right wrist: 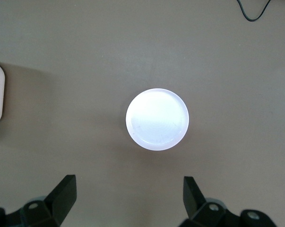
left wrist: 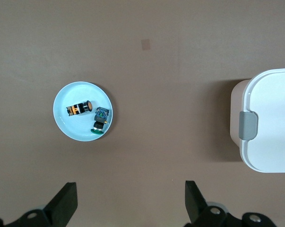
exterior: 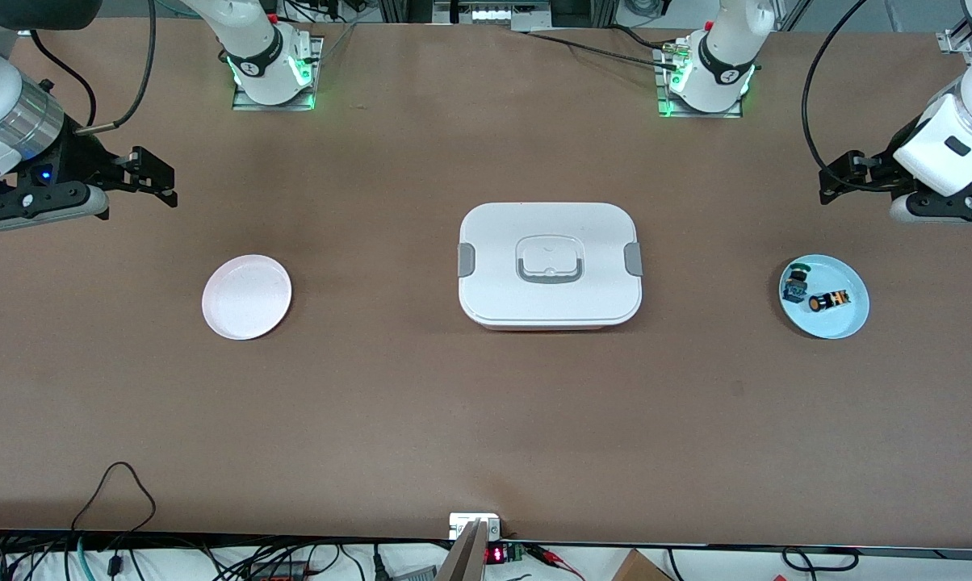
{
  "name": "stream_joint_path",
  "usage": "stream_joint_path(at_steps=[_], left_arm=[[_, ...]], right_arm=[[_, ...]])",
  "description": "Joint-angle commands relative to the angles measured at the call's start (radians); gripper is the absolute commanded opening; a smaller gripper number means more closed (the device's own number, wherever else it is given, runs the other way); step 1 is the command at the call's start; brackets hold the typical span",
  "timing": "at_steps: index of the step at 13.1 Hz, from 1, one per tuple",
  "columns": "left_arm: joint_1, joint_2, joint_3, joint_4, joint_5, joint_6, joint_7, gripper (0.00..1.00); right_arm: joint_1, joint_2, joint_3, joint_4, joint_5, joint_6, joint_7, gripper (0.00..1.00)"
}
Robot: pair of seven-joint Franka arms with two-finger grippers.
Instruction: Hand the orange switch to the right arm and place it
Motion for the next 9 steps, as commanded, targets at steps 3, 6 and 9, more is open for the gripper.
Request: stream_joint_path(at_steps=[3, 6, 9], left_arm=[[-0.005, 0.026, 0.008, 0.048, -0.02, -0.022, -0.011, 1.0], [-0.006, 0.026, 0.007, 0.048, -0.017, -0.022, -0.011, 1.0], [-0.006, 0.026, 0.007, 0.048, -0.014, -0.029, -0.008, 1.0]], right_arm=[[-0.003, 0.001, 0.006, 0.014, 0.001, -0.008, 0.009, 1.0], [-0.003, 0.001, 0.006, 0.014, 0.001, -0.008, 0.009, 1.0], [-0.003, 0.001, 0.006, 0.014, 0.001, -0.01, 0.009, 1.0]])
